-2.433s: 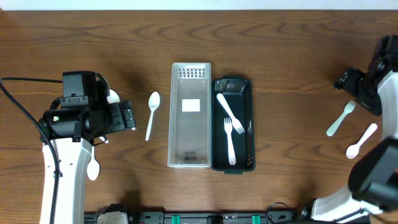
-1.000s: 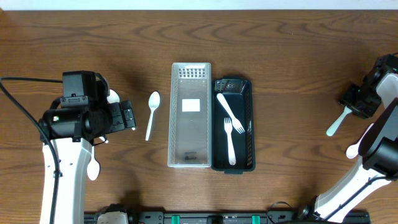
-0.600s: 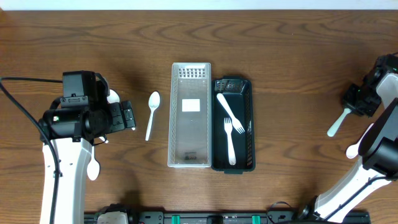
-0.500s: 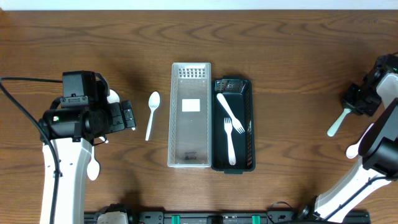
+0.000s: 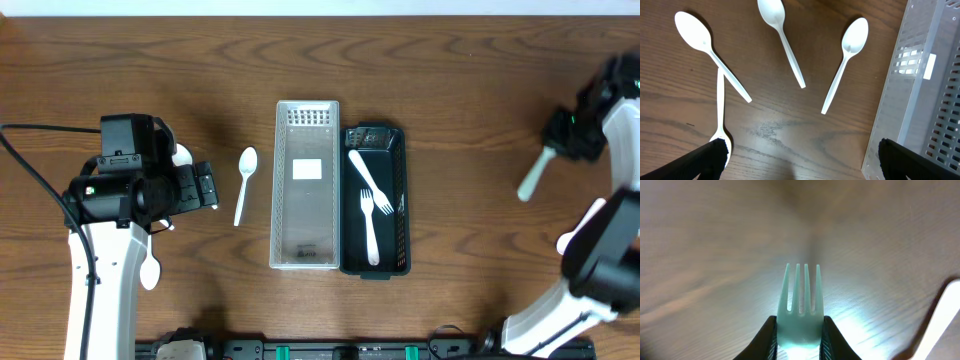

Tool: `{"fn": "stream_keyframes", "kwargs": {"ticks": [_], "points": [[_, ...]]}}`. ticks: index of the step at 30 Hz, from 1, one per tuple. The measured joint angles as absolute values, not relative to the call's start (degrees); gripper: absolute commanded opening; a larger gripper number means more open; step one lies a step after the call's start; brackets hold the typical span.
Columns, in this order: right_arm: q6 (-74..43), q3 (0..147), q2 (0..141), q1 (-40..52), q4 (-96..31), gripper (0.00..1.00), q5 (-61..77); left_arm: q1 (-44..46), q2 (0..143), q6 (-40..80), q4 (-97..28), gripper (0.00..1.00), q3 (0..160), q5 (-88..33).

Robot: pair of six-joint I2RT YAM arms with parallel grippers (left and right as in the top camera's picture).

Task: Pack container
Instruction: 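Place the fork into the dark green basket and withdraw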

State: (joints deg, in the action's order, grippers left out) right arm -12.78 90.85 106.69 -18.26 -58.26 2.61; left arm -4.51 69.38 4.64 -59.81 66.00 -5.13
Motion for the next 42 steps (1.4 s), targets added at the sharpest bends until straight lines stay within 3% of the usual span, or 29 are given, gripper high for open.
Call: {"fn": "stream_keyframes", "kwargs": {"ticks": [6,14,22,25,29,34,35,37,38,42], "points": [[-16.6,93.2,93.3,-1.3,-60.9,0.01,3.3,-4.5,69.4,4.7,-59.8,0.98,66.0,-5.1],[-23.1,93.0,95.0,18.0,-61.9,0.01,1.0,-4.5,69.4,4.7,-59.8,0.98,66.0,-5.1],[-26.6,89.5,101.9,26.7,-61.9,0.02,-1.3,-4.5,69.4,4.7,-59.8,0.98,66.0,-5.1],[-26.8,88.3,105.7,28.5,-61.9,0.06,-1.6,-4.5,69.4,4.6,-59.8,0.98,66.0,-5.1],[-26.8,87.7,109.4,29.6,-61.6,0.24,-1.6,-4.5,69.4,4.6,-59.8,0.98,66.0,-5.1],[-26.5,87.7,109.8,29.8,-60.2,0.26,-1.8,-4.5,69.4,4.6,-59.8,0.98,66.0,-5.1],[-26.5,87.9,109.8,29.8,-60.4,0.32,-1.8,-4.5,69.4,4.6,-59.8,0.98,66.0,-5.1],[-26.6,88.5,109.6,29.4,-61.1,0.58,-1.9,-4.5,69.4,4.6,-59.8,0.98,66.0,-5.1],[-26.7,89.1,109.3,29.1,-61.6,0.66,-2.0,-4.5,69.4,4.7,-59.8,0.98,66.0,-5.1],[-25.2,91.5,104.6,24.9,-62.8,0.82,-2.3,-4.5,69.4,4.6,-59.8,0.98,66.0,-5.1]]}}
